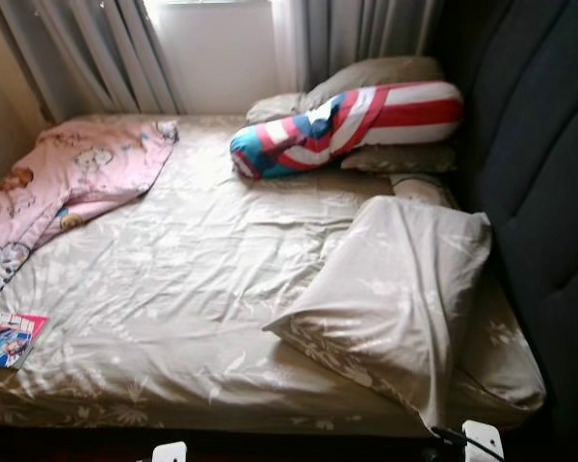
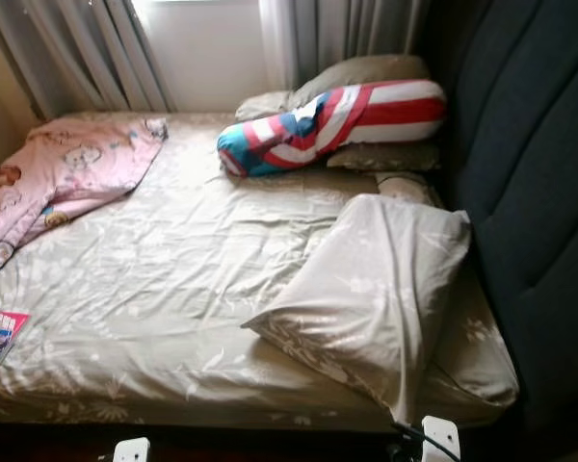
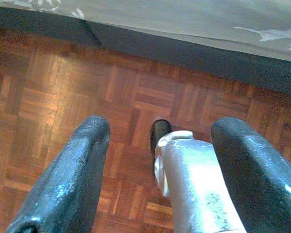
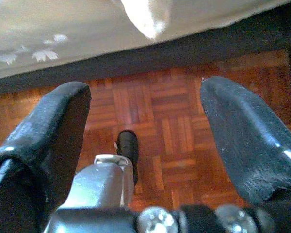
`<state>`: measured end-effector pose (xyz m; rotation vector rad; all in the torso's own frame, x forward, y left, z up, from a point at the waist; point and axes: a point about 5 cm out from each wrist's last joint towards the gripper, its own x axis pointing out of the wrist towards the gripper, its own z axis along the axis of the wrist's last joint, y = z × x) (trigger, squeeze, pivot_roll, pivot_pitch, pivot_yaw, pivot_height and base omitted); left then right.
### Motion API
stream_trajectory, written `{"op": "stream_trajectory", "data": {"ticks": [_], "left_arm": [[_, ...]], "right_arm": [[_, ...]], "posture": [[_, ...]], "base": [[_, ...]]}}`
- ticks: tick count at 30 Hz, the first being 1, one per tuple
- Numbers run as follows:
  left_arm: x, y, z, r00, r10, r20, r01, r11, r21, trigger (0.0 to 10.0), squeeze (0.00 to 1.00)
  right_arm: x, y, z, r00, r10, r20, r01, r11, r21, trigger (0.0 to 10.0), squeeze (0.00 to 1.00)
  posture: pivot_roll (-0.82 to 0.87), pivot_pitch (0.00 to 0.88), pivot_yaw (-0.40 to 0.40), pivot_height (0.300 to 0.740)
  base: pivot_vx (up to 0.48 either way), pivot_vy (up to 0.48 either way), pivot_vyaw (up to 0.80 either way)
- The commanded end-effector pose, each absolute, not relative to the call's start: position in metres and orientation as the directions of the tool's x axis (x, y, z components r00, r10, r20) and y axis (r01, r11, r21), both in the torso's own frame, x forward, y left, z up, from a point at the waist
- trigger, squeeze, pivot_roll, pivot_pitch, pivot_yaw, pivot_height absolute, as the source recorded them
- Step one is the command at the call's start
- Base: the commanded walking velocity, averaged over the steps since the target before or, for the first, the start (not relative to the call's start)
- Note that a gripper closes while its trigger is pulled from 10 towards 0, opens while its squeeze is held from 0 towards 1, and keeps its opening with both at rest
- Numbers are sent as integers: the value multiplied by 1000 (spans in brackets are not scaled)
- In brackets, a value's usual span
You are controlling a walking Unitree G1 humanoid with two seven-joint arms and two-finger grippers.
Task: Clean up the room
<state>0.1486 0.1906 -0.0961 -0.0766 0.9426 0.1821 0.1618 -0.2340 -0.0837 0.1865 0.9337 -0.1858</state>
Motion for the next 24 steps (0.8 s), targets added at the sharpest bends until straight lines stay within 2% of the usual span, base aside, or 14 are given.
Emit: {"op": "stream_trajectory", "data": {"ticks": [1,7,24], "left_arm": [[145,193,-97,559,122,-820,-190,982,17,10000,0],[146,194,-97,559,125,-819,-193,981,19,10000,0],[149,198,-95,579,135,-804,-181,983,34,10000,0]], "right_arm": [[163,-233,-84,586,-77,-807,243,966,84,10000,0],[164,-232,-83,605,-82,-792,255,962,95,10000,0],[174,-232,-74,721,-95,-686,275,949,157,10000,0]], "posture": [[-63,0,13,740],[-65,0,16,740],[-78,0,37,740]], "base": [[285,0,0],[285,0,0],[0,0,0]]}}
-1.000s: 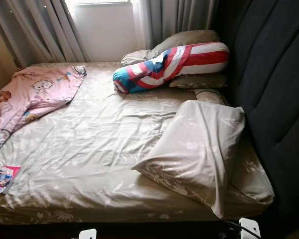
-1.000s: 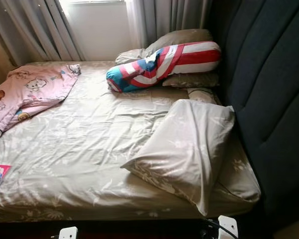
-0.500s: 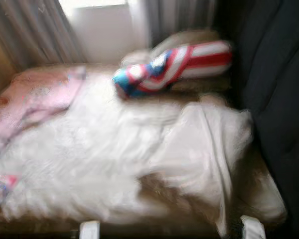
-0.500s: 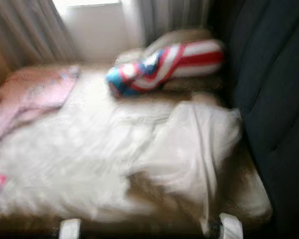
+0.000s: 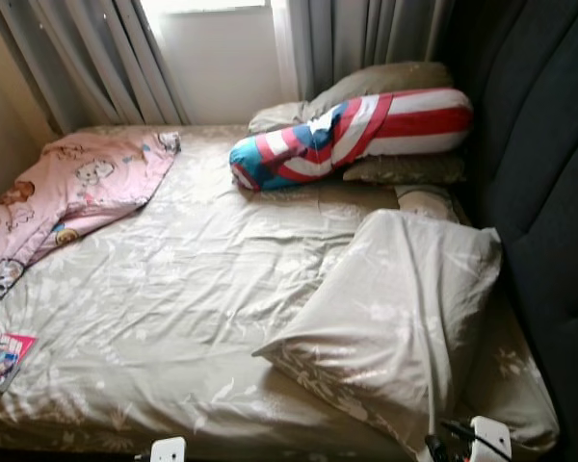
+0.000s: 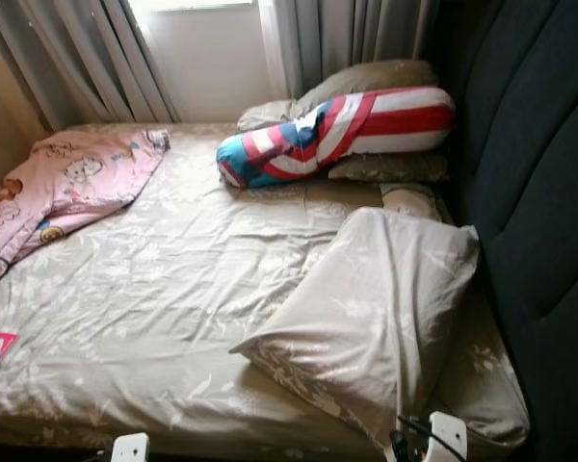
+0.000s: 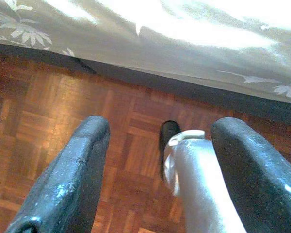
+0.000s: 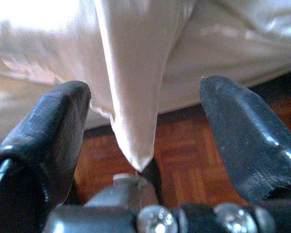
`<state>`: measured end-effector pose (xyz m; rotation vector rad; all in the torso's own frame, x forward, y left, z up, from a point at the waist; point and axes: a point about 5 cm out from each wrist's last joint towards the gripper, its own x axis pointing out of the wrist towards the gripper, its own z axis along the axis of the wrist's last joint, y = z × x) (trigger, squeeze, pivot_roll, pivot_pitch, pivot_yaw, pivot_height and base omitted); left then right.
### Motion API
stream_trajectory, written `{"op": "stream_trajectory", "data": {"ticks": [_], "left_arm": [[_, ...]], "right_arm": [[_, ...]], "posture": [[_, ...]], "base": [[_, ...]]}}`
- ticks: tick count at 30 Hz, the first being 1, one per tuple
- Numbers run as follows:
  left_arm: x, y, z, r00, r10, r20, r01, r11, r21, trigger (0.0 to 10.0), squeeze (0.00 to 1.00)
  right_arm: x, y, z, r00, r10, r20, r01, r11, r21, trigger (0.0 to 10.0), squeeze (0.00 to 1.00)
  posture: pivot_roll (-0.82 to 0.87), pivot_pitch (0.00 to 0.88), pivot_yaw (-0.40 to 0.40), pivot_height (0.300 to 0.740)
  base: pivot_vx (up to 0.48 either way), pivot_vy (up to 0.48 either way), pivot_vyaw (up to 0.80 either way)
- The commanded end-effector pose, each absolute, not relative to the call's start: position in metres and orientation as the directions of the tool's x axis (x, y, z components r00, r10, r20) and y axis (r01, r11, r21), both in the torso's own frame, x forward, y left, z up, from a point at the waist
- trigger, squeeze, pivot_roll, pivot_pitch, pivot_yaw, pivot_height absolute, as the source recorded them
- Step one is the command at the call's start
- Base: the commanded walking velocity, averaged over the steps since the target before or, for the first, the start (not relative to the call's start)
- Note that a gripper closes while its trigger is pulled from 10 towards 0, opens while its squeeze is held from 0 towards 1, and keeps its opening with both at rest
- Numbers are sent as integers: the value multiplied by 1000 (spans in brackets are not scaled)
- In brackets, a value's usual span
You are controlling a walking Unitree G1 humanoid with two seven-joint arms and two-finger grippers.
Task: Clean up the room
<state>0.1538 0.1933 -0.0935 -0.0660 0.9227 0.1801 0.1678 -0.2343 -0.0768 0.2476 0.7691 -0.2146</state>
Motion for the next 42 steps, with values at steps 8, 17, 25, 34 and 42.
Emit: {"op": "stream_trajectory", "data": {"ticks": [8,17,25,34,42], "left_arm": [[156,200,-91,609,123,-784,-192,981,5,10000,0],[154,201,-92,595,124,-794,-187,982,13,10000,0],[153,200,-93,593,123,-796,-185,983,14,10000,0],[153,200,-93,592,124,-797,-181,983,18,10000,0],[153,201,-93,589,122,-799,-173,985,23,10000,0]], "right_arm": [[172,-230,-76,701,-61,-710,226,964,140,10000,0],[168,-230,-79,681,-69,-729,245,960,138,10000,0],[169,-231,-78,690,-85,-719,255,958,131,10000,0],[169,-231,-77,694,-94,-714,266,955,133,10000,0],[169,-231,-77,695,-97,-713,270,954,133,10000,0]], "posture": [[-55,0,24,740],[-72,0,32,740],[-68,0,29,740],[-69,0,30,740],[-74,0,33,740]], "base": [[0,0,0],[0,0,0],[0,0,0],[168,0,0],[286,0,0]]}}
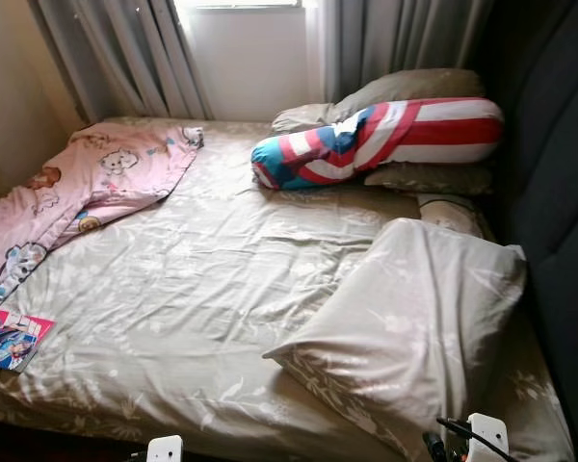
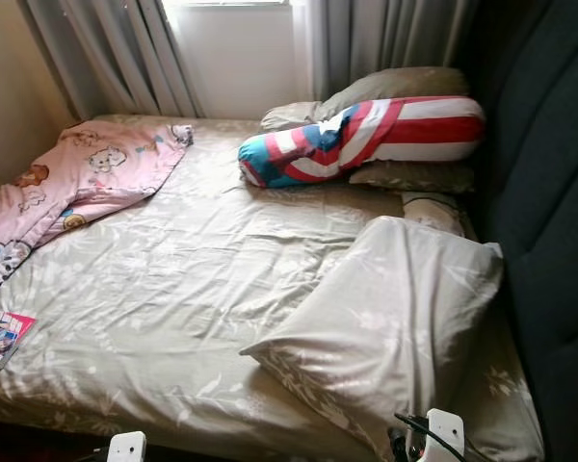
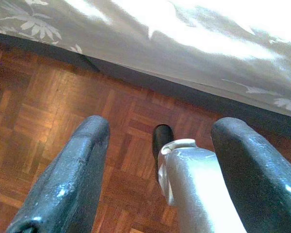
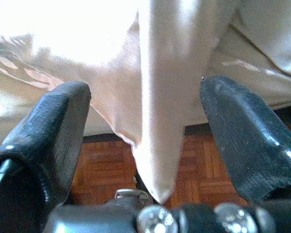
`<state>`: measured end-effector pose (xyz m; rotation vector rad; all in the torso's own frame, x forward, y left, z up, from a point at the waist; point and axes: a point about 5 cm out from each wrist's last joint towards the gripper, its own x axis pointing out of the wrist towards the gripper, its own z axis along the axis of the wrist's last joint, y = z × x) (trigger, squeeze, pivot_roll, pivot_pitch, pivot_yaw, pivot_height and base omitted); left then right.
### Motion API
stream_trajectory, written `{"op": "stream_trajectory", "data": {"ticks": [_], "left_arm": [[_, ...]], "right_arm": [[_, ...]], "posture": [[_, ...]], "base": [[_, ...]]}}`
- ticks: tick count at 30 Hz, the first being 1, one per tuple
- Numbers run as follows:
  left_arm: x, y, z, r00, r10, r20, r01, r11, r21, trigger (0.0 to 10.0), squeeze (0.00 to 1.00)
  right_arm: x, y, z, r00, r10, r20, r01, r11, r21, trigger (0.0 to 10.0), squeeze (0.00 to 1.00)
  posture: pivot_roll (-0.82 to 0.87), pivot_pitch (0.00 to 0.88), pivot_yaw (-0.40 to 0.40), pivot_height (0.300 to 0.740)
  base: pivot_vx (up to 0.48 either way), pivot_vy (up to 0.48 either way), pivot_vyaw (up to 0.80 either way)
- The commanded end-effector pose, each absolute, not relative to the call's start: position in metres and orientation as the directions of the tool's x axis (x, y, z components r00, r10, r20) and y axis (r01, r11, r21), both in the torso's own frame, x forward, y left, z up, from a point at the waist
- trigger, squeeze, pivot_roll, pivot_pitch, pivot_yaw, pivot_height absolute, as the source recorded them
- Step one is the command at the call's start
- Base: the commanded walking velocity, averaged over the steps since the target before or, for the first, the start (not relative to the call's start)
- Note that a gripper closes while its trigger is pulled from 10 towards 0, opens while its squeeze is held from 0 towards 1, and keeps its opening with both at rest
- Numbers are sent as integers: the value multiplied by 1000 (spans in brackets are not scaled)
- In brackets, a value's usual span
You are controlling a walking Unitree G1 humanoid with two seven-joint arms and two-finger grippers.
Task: Clean up the room
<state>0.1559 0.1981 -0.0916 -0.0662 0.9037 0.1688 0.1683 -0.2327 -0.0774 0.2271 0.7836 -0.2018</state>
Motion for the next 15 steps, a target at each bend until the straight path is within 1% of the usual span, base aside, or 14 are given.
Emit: {"op": "stream_trajectory", "data": {"ticks": [1,6,15], "left_arm": [[153,201,-93,589,122,-799,-173,985,23,10000,0],[153,200,-93,590,121,-798,-174,985,20,10000,0],[153,201,-93,588,120,-800,-171,985,22,10000,0]], "right_arm": [[169,-231,-77,695,-96,-712,270,953,135,10000,0],[169,-231,-77,698,-97,-710,272,952,138,10000,0],[169,-231,-77,704,-102,-703,283,948,145,10000,0]], "posture": [[-75,0,34,740],[-75,0,34,740],[-71,0,32,740]], "base": [[300,0,0],[287,0,0],[0,0,0]]}}
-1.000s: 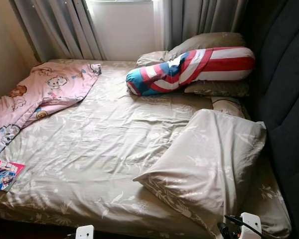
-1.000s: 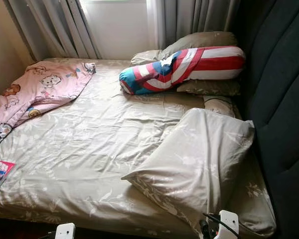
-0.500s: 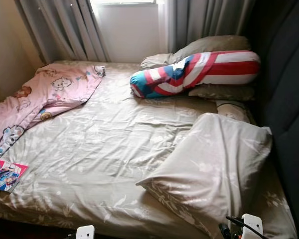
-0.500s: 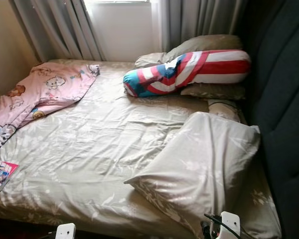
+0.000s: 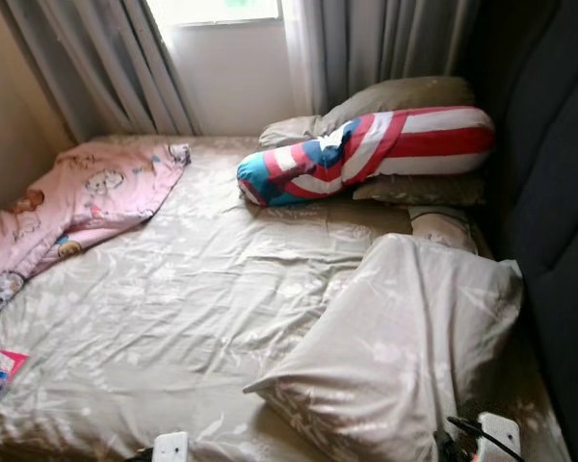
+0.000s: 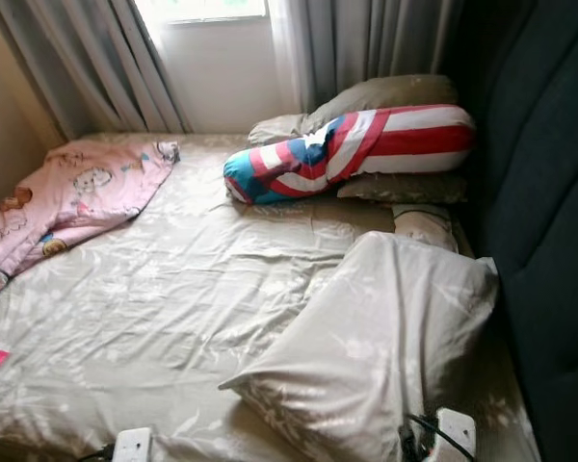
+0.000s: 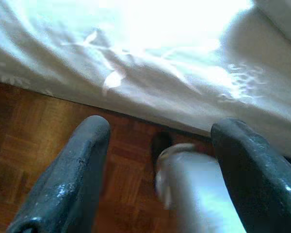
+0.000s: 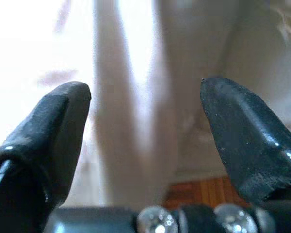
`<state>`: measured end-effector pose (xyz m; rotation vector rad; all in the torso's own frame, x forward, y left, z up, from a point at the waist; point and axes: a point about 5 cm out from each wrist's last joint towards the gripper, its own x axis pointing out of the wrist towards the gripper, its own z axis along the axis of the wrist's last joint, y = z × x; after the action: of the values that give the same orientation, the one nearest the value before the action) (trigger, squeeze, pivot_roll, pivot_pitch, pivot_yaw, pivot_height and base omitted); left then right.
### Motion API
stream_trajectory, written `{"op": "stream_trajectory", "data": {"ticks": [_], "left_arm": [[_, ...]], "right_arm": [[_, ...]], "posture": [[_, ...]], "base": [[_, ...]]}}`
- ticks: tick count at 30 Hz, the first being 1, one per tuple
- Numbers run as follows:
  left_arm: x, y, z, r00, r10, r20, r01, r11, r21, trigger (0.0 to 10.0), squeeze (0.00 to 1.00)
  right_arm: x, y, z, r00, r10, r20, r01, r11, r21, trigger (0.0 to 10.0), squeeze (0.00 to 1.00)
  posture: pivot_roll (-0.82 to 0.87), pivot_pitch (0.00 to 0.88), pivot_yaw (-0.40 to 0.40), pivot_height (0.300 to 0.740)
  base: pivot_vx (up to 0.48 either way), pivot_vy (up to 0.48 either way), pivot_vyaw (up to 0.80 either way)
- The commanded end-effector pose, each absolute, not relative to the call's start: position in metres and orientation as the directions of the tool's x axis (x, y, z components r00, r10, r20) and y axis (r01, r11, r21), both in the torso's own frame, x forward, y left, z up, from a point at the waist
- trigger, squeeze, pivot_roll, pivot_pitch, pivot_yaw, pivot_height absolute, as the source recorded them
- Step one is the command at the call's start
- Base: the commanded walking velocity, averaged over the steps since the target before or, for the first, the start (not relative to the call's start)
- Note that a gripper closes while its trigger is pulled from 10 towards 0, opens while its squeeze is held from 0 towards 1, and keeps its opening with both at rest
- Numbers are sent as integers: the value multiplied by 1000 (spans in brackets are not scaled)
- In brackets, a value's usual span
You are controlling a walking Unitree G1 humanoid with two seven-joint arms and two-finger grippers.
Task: Clean up the room
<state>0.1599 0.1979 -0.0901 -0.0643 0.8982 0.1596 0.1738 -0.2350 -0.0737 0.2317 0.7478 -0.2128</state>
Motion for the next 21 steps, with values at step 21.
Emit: {"op": "stream_trajectory", "data": {"ticks": [21], "left_arm": [[154,205,-89,651,125,-749,-177,984,10,10000,0]], "right_arm": [[166,-229,-77,728,-103,-677,317,927,200,10000,0]], "posture": [[-46,0,49,740]], "base": [[0,0,0]]}}
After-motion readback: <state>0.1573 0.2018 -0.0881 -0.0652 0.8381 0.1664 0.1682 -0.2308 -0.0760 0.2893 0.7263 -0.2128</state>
